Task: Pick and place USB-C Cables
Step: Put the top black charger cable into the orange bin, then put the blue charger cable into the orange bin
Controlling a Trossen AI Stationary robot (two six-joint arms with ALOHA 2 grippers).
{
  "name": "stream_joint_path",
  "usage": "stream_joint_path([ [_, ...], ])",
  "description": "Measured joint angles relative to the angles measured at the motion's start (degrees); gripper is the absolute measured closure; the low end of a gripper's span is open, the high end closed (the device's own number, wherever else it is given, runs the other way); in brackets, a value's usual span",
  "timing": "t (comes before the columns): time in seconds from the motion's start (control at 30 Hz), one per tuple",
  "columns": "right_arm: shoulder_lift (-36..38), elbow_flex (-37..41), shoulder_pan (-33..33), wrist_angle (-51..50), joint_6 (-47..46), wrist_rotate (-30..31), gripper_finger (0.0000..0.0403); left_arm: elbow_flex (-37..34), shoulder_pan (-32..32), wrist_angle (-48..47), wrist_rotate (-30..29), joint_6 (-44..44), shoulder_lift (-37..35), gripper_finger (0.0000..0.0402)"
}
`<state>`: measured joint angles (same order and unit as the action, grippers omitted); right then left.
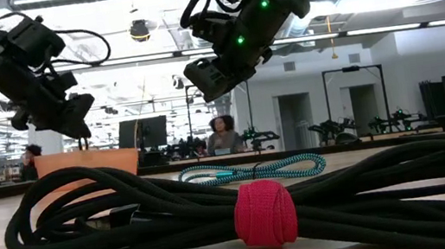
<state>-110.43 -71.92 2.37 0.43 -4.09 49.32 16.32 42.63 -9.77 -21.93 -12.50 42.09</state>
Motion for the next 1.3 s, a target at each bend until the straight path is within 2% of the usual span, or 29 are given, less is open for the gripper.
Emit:
stream_joint_path([
  [0.2,0.0,0.0,0.0,-0.1,0.0,-0.9,0.0228,0.0,-0.7,3.7,7.5,4.5,-2.5,0.0202],
  [0.43,3.7,0.3,-0.6,-1.0,-1.9,-15.5,0.0228,0.0,-5.6,4.9,13.3,7.4,-9.5,0.02],
  [0.63,10.9,6.7,-0.6,2.7,-4.0,-20.5,0.0228,0.0,-12.2,5.5,14.2,7.4,-17.9,0.0207],
  [0.7,13.1,9.6,-0.9,6.3,-4.8,-26.7,0.0228,0.0,-14.6,5.4,14.2,6.9,-20.5,0.0208],
  [0.83,13.3,14.5,-2.0,19.8,-6.6,-44.8,0.0228,0.1,-19.0,7.4,15.1,5.4,-22.4,0.0209],
  [0.9,11.5,15.3,-2.1,25.2,-7.9,-49.4,0.0228,0.1,-21.0,8.7,16.5,4.9,-22.1,0.0209],
  [1.03,6.8,14.2,-0.7,26.5,-9.6,-49.1,0.0228,0.1,-24.7,12.8,17.7,5.0,-19.9,0.0209],
  [1.2,3.3,9.7,3.1,22.4,-9.4,-39.4,0.0236,0.1,-29.4,18.1,20.1,9.6,-14.8,0.0209],
  [1.3,1.4,7.2,5.1,19.3,-9.4,-37.1,0.0243,0.1,-32.3,22.7,21.3,10.8,-10.6,0.0209],
])
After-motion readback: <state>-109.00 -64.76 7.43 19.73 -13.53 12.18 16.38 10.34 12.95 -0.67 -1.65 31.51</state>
